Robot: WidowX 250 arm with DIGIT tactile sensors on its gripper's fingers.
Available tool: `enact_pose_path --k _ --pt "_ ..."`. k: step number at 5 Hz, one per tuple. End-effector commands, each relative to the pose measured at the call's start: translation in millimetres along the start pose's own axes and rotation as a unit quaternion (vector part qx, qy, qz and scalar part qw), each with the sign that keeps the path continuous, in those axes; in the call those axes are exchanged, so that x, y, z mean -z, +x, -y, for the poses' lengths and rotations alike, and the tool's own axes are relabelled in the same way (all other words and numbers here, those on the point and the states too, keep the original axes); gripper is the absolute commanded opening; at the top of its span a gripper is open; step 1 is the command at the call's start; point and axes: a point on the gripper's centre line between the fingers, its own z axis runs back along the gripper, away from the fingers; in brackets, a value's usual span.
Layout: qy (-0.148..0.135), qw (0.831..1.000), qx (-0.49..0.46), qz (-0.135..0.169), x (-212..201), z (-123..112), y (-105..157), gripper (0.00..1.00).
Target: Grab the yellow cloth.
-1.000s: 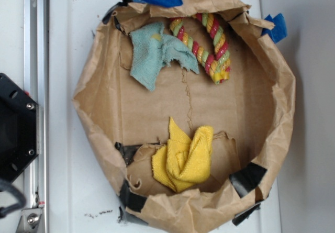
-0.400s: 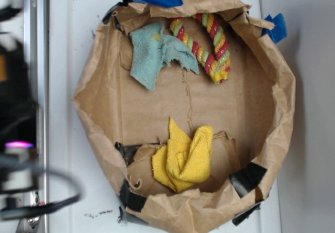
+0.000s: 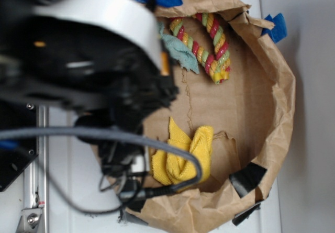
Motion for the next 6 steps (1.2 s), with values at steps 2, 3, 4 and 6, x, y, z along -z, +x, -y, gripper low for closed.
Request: enact_pose_path --k 2,3,4,6 --pt "-0.070 0.993 0.074 0.067 4.0 10.7 4.9 1.00" --pt "-0.070 0.993 0.074 0.067 4.0 10.7 4.9 1.00" --pt "-0.038 0.994 0.082 0.061 45.0 5.1 13.3 1.00" --pt "-0.031 0.995 0.083 0.036 83.9 -7.4 13.4 1.00"
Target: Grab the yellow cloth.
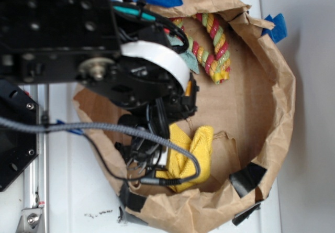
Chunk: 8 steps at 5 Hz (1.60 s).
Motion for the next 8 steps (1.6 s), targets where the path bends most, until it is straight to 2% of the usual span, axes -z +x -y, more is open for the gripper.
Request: enact_pose_path --k 1,3,5,6,8 --pt "-0.021 1.000 0.018 -0.008 20.5 -3.0 10.1 1.00" --pt "-0.021 0.996 0.080 0.026 40.8 16.1 22.5 1.00" --pt "-0.074 0.987 0.136 0.048 54.4 30.1 34.1 1.00" --pt "-0.088 0.984 0.152 0.042 69.8 30.8 38.3 1.00" --pt "-0.082 0.985 0.147 0.023 95.7 31.3 31.6 1.00"
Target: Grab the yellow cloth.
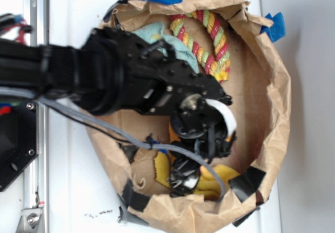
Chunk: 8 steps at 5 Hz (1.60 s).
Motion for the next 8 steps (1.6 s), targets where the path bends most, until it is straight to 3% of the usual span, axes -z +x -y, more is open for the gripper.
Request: enact_pose_path --k 1,3,5,7,8 --pt "0.002 1.000 0.006 0.007 3.5 10.5 -1.0 0.00" --pt "-0.001 1.000 -0.001 0.010 0.8 2.7 -4.0 0.00" --pt "0.046 0.997 -0.054 0.034 -49.9 -9.3 -21.0 0.00" --pt "0.050 0.993 -0.095 0.051 -76.1 -19.8 -31.7 0.00" --pt "0.035 0.996 -0.075 0.043 -67.8 -14.6 -29.8 1.00"
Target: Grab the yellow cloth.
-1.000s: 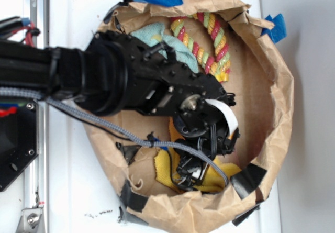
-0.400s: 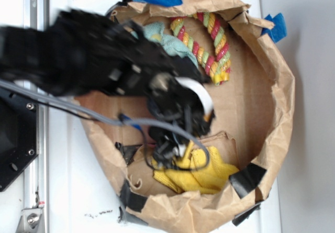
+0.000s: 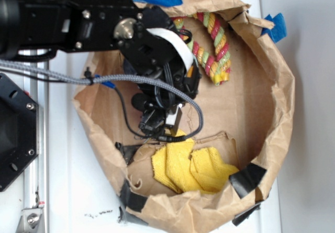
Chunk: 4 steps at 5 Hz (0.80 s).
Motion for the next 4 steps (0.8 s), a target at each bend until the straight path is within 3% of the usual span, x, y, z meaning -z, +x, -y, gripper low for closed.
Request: enact_pose_path --k 1,2,3,4 --pt "-0.029 0.998 0.050 0.022 5.2 23.3 12.4 1.00" --pt "-0.047 0.994 0.088 0.047 11.9 43.4 22.1 1.00" --pt "-0.071 0.991 0.104 0.051 17.3 57.7 35.5 1.00" --pt "-0.078 0.987 0.123 0.061 26.1 63.1 47.7 1.00"
